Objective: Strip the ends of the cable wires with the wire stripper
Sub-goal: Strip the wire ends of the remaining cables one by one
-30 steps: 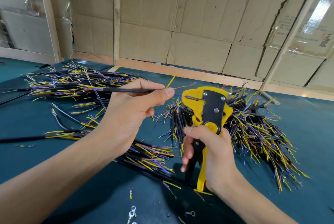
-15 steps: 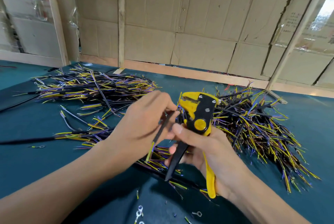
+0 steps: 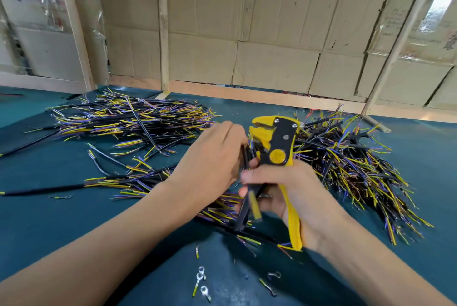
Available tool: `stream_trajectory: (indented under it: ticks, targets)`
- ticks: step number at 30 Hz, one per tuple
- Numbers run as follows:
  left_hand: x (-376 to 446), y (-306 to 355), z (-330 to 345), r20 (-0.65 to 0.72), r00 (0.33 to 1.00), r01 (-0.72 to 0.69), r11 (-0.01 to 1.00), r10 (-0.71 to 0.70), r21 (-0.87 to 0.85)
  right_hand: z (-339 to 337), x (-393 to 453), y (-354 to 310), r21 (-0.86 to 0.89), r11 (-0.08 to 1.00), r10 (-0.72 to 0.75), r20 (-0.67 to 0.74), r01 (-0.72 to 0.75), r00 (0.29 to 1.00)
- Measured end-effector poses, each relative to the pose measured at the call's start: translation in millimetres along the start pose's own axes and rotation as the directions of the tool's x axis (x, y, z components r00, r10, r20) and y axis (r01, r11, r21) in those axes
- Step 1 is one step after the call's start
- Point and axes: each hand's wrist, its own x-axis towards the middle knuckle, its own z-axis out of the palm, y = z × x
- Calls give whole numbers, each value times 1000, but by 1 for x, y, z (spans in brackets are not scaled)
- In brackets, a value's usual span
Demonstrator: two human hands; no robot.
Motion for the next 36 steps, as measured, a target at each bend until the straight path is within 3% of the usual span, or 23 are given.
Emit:
stream_trajectory:
  ticks: [2,4,6,9,11,13,17,21,25,29,32,36]
  targets:
    - [3,-14,3,0,999,33,995,-34,-96,-11,5,-9,111,994,22,-65,-15,998]
    - [2,-31,-2,195,980,77,980,-40,-184,-22,9,-18,150,989,11,-146,11,989]
    - [-5,-48,-8,405,912,179,952,-67,-246,-33,11,-24,176,982,-20,-232,62,972]
    - [-15,-63,-16,659,750,372,861,-59,-346,-46,12,-32,198,975,-41,-286,101,957]
    - [-14,-66,-20,740,672,360,868,13,-342,-53,11,-36,190,976,-46,-310,109,950]
    - [-12,-66,-21,757,652,340,875,44,-344,-59,10,-39,170,977,-65,-332,127,941]
    - [-11,-64,-20,698,716,314,881,25,-354,-66,8,-44,95,976,-153,-347,197,925]
    - [-10,-64,-21,547,837,251,900,-17,-356,-69,6,-47,28,947,-285,-392,321,874]
    - [-7,-55,-24,204,976,163,869,-74,-467,-60,2,-41,-80,918,-390,-369,389,843]
    - [-1,-36,-30,-164,983,-1,878,-88,-478,-34,0,-22,-142,882,-471,-243,449,848]
    - [-2,-29,-31,-223,975,-75,902,-24,-425,-17,0,-9,-189,845,-528,-148,500,837]
    - [-7,-23,-29,-115,993,-73,874,20,-481,-11,-3,-3,-126,844,-530,-49,521,847]
